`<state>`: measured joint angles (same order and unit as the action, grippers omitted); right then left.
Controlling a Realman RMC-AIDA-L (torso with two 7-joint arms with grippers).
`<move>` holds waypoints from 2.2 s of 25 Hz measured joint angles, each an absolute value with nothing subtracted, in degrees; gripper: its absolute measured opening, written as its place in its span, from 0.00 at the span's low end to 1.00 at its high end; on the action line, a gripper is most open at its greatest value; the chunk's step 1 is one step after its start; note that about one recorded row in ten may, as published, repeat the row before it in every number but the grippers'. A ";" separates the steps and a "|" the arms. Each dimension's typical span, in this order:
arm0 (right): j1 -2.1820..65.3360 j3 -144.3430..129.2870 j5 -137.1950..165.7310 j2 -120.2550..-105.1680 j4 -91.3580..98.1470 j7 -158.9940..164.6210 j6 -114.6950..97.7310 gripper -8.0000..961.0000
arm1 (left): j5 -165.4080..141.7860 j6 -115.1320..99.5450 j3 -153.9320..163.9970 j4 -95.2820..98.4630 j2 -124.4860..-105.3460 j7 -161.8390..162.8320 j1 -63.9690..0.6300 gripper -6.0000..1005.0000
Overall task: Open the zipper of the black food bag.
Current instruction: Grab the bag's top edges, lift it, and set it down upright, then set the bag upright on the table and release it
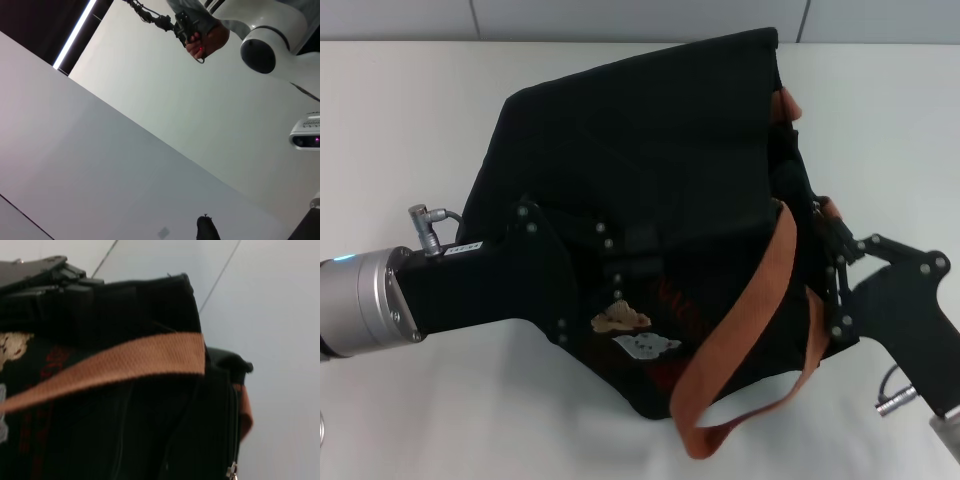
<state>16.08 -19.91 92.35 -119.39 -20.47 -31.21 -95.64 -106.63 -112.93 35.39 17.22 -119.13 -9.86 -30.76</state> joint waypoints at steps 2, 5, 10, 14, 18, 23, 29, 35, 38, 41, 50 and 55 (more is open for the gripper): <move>15.39 -19.93 92.28 -119.35 -20.36 -30.96 -95.43 0.01 | -106.44 -112.84 35.36 17.19 -119.11 -9.68 -30.76 0.09; 12.42 -19.96 92.19 -119.36 -17.57 -27.84 -93.57 0.01 | -105.95 -112.69 35.33 17.19 -119.10 -9.22 -30.71 0.09; 9.97 -19.53 92.17 -119.43 -14.98 -25.35 -92.30 0.01 | -105.66 -112.67 35.33 17.21 -119.08 -9.21 -30.54 0.09; 9.35 -19.46 92.13 -119.43 -14.06 -24.39 -93.18 0.01 | -105.50 -112.62 35.33 16.94 -119.08 -9.16 -30.53 0.09; 7.99 -19.30 92.09 -119.62 -14.05 -22.37 -99.47 0.03 | -99.97 -111.90 35.02 11.16 -118.97 -8.56 -30.05 0.09; 7.40 -17.87 91.94 -119.56 -13.81 -16.58 -106.44 0.10 | -92.50 -109.46 34.44 1.90 -119.08 -8.44 -26.96 0.09; 8.12 -18.30 92.34 -119.38 -9.41 -3.09 -111.95 0.33 | -90.32 -108.73 33.41 -3.04 -119.17 -8.13 -20.96 0.09; 10.10 -24.50 92.67 -119.30 -2.44 12.54 -113.11 0.54 | -90.74 -106.06 35.18 -3.31 -118.91 -2.33 -14.91 0.09; 11.20 -27.03 92.72 -119.27 -0.45 16.01 -113.60 0.61 | -90.74 -102.62 37.85 -2.45 -118.77 1.75 -14.18 0.09; 11.94 -27.64 92.76 -119.27 -0.40 16.33 -113.60 0.68 | -90.67 -99.36 40.27 -2.17 -118.92 4.57 -15.28 0.10; 13.50 -31.52 92.89 -119.27 1.56 19.08 -114.04 0.74 | -90.76 -94.33 44.04 -6.06 -119.18 9.38 -25.12 0.14; 13.52 -32.53 95.26 -119.25 4.50 21.50 -114.86 0.74 | -90.83 -95.52 44.30 -3.15 -119.08 15.45 -24.97 0.16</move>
